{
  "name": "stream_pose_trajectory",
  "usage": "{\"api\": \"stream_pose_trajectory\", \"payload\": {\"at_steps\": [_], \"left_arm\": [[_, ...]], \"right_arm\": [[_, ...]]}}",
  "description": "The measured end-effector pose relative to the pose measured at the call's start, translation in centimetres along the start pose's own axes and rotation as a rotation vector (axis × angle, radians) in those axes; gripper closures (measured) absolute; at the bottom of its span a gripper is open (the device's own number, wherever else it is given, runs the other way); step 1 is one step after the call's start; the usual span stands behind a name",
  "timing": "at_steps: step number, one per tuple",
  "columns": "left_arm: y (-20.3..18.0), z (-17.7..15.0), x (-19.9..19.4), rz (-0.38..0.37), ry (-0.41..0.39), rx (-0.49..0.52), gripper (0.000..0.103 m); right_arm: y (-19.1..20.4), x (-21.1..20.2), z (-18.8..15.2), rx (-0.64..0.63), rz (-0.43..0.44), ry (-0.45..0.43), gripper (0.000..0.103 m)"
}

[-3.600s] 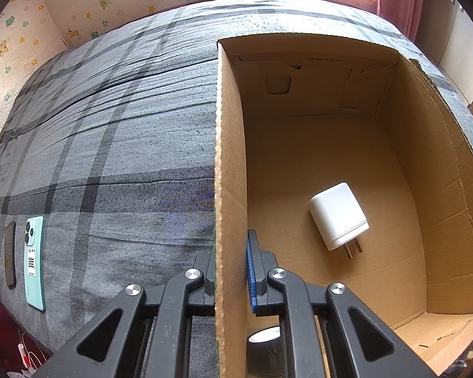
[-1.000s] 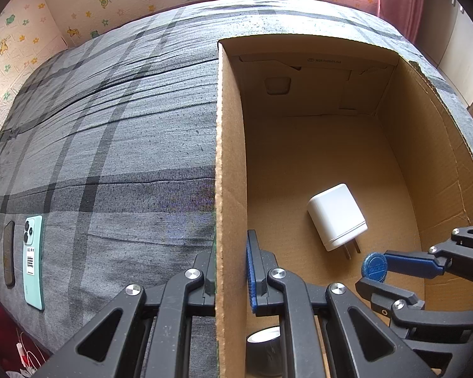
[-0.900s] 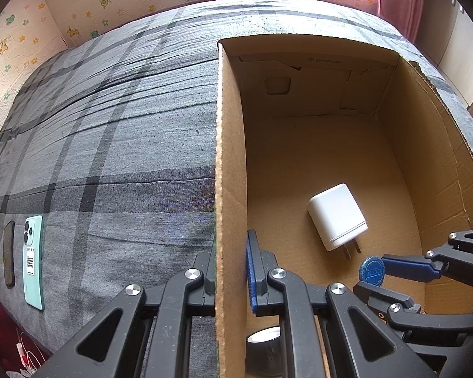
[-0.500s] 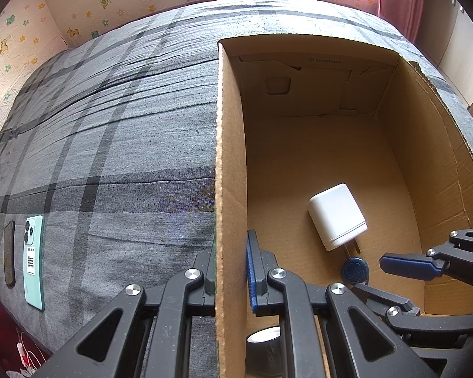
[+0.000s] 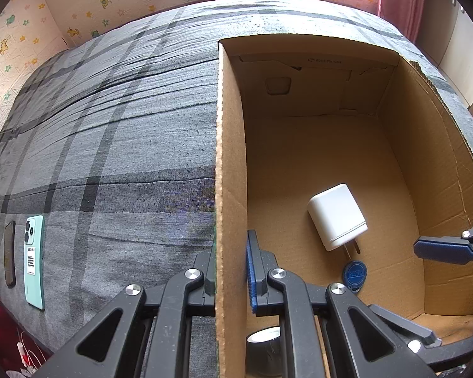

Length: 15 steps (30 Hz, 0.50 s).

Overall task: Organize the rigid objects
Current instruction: 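Open the right tool to drop the key fob in the box, withdraw, then move the right tool back over the white remote control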

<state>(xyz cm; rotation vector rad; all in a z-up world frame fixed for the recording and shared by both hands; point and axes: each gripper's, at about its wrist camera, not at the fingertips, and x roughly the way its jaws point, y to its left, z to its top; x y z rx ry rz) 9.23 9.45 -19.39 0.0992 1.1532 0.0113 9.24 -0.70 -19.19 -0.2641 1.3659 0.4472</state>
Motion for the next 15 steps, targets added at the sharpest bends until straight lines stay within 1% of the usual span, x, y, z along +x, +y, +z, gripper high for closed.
{"api": "stream_pose_trajectory", "payload": {"at_steps": [2, 6, 7, 9, 14, 15], "left_arm": [[0.0, 0.0, -0.1, -0.002, 0.0, -0.001, 0.09], [0.0, 0.1, -0.1, -0.002, 0.001, -0.002, 0.09], [0.0, 0.1, -0.1, -0.002, 0.001, -0.002, 0.09], [0.1, 0.1, -0.1, -0.002, 0.001, -0.002, 0.09], [0.1, 0.1, -0.1, -0.002, 0.001, -0.001, 0.09], [0.1, 0.0, -0.1, -0.002, 0.001, -0.001, 0.09]], "right_arm": [[0.0, -0.6, -0.3, 0.0, 0.01, -0.013, 0.032], [0.0, -2.0, -0.7, -0.006, 0.002, -0.04, 0.025], [0.0, -2.3, -0.8, -0.008, 0.0, -0.041, 0.021], [0.0, -2.9, -1.1, -0.025, 0.0, -0.036, 0.019], [-0.1, -4.7, -1.7, -0.055, -0.03, -0.083, 0.01], [-0.2, -5.1, -1.9, -0.051, -0.028, -0.092, 0.007]]}}
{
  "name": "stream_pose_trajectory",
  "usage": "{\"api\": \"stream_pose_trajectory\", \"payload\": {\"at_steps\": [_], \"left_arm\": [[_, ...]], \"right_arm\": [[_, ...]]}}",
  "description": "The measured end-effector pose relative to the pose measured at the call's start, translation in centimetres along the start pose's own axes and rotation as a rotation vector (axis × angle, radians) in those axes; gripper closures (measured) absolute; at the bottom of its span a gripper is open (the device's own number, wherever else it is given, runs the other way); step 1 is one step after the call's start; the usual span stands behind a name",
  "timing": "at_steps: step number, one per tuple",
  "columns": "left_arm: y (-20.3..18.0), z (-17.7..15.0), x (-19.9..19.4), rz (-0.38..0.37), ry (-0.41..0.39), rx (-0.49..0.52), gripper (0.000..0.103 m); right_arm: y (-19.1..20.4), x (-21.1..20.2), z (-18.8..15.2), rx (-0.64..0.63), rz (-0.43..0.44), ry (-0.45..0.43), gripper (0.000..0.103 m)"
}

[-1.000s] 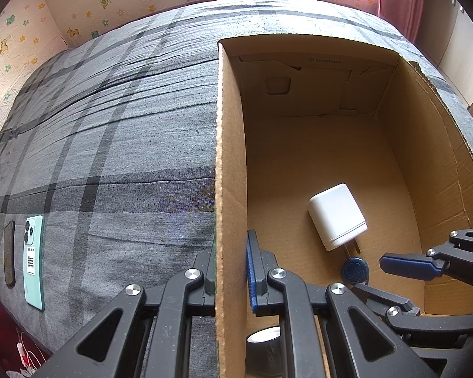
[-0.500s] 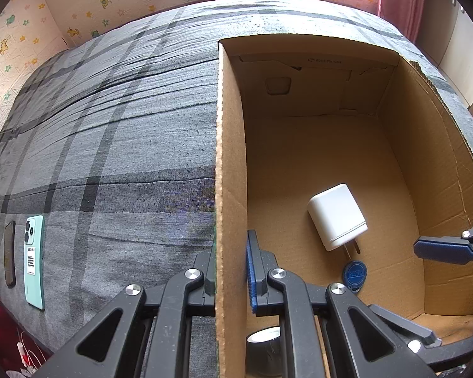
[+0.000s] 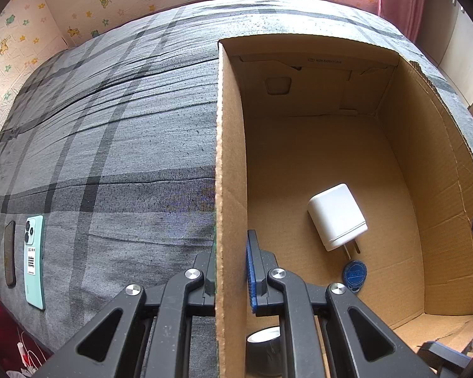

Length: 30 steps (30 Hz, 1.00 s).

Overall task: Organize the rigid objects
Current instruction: 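Move the right tool back over the white remote control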

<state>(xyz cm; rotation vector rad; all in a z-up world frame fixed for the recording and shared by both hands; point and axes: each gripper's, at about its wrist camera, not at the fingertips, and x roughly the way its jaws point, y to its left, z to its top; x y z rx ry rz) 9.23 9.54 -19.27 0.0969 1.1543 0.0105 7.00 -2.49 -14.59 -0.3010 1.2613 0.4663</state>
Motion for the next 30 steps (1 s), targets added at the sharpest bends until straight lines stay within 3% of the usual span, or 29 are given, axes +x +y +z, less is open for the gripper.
{"api": "stream_pose_trajectory", "payload": {"at_steps": [5, 21, 30], "left_arm": [[0.0, 0.0, 0.0, 0.001, 0.0, 0.001, 0.09], [0.0, -0.1, 0.2, -0.002, 0.0, -0.004, 0.09], [0.0, 0.0, 0.3, -0.001, 0.004, -0.005, 0.09]], "right_arm": [[-0.9, -1.7, -0.7, 0.028, 0.008, -0.042, 0.001], [-8.5, -6.1, -2.6, 0.215, -0.075, -0.133, 0.0], [-13.8, -4.9, -4.1, 0.293, -0.139, -0.122, 0.0]]}}
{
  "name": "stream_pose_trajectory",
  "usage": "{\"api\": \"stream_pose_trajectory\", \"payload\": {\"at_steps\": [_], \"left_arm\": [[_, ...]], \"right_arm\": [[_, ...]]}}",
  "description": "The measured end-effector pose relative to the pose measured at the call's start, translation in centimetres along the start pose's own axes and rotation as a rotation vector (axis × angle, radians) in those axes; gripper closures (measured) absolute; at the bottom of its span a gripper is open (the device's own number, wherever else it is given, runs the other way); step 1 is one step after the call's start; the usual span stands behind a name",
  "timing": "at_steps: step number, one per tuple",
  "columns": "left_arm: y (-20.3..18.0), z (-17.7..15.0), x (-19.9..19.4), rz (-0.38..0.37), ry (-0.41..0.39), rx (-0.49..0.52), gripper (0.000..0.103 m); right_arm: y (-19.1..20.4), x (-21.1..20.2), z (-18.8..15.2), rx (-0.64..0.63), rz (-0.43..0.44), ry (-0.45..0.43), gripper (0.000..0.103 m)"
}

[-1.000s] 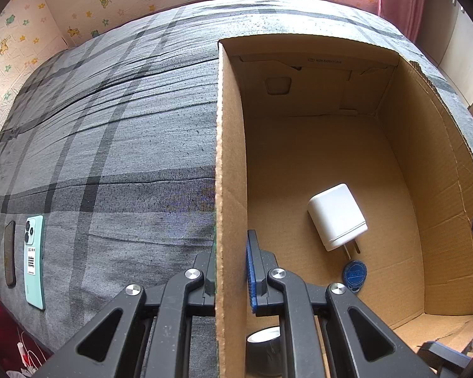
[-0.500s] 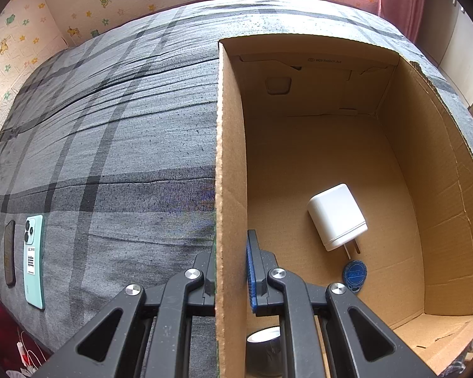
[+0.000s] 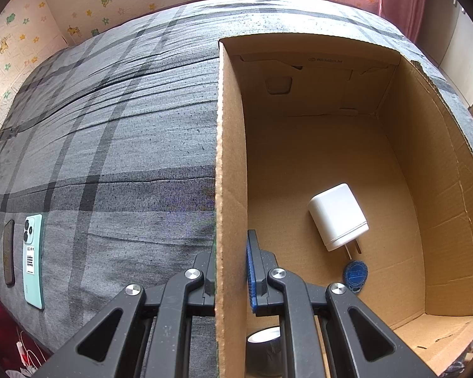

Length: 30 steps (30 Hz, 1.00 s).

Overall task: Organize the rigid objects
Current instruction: 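Move the right tool back over the white remote control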

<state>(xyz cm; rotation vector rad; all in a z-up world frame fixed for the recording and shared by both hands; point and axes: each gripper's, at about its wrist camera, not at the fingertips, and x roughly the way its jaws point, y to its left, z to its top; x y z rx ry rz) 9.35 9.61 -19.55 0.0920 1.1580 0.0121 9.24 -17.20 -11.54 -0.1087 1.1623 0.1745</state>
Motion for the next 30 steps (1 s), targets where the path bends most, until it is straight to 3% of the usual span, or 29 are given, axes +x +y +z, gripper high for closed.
{"api": "stream_pose_trajectory", "payload": {"at_steps": [9, 27, 30], "left_arm": [[-0.1, 0.0, 0.0, 0.003, -0.002, 0.002, 0.09], [-0.1, 0.0, 0.0, 0.003, 0.001, 0.004, 0.09], [-0.1, 0.0, 0.0, 0.003, -0.001, 0.003, 0.09]], "right_arm": [[-2.3, 4.3, 0.0, -0.009, -0.005, 0.04, 0.0], [-3.2, 12.3, 0.1, -0.035, 0.026, 0.151, 0.001], [-3.3, 13.2, 0.3, -0.035, 0.027, 0.168, 0.005]]}}
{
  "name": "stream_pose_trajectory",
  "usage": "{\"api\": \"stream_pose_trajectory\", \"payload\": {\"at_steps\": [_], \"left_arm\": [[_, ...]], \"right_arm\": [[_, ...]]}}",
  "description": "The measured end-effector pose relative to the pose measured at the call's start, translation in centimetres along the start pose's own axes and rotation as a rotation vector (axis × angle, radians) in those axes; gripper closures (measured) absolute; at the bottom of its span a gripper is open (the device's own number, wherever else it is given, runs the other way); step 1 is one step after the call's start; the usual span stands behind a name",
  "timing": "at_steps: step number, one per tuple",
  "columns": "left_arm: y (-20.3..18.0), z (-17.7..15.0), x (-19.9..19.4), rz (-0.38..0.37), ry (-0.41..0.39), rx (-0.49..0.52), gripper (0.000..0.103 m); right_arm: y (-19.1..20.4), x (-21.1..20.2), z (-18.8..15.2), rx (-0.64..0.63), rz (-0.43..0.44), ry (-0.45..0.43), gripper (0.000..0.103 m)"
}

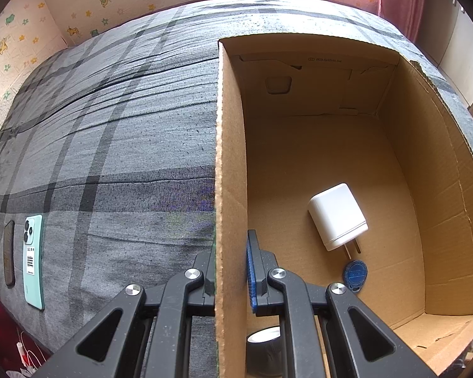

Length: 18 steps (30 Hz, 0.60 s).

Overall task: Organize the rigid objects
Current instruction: 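Move the right tool back over the white remote control, then close the right tool around the white remote control, then lift the white remote with the right tool and carry it into the box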

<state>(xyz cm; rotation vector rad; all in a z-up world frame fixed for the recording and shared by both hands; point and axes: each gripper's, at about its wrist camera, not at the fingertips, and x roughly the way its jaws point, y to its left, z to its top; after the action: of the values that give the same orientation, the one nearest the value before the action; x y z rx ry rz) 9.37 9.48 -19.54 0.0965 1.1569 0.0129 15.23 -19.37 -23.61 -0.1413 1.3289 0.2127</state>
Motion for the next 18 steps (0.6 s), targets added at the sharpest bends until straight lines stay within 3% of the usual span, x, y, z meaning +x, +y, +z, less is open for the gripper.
{"api": "stream_pose_trajectory", "payload": {"at_steps": [8, 12, 15, 18], "left_arm": [[0.1, 0.0, 0.0, -0.002, 0.001, -0.003, 0.09], [0.0, 0.0, 0.0, 0.003, 0.0, 0.001, 0.09], [-0.1, 0.1, 0.0, 0.005, 0.0, 0.001, 0.09], [-0.1, 0.1, 0.0, 0.006, 0.001, 0.0, 0.09]], "right_arm": [[0.4, 1.9, 0.4, -0.028, -0.007, 0.041, 0.019], [0.7, 2.4, 0.5, -0.021, -0.009, 0.049, 0.033], [1.0, 2.6, 0.4, -0.021, 0.019, 0.059, 0.053], [1.2, 2.5, 0.4, -0.027, 0.012, 0.053, 0.054]]}}
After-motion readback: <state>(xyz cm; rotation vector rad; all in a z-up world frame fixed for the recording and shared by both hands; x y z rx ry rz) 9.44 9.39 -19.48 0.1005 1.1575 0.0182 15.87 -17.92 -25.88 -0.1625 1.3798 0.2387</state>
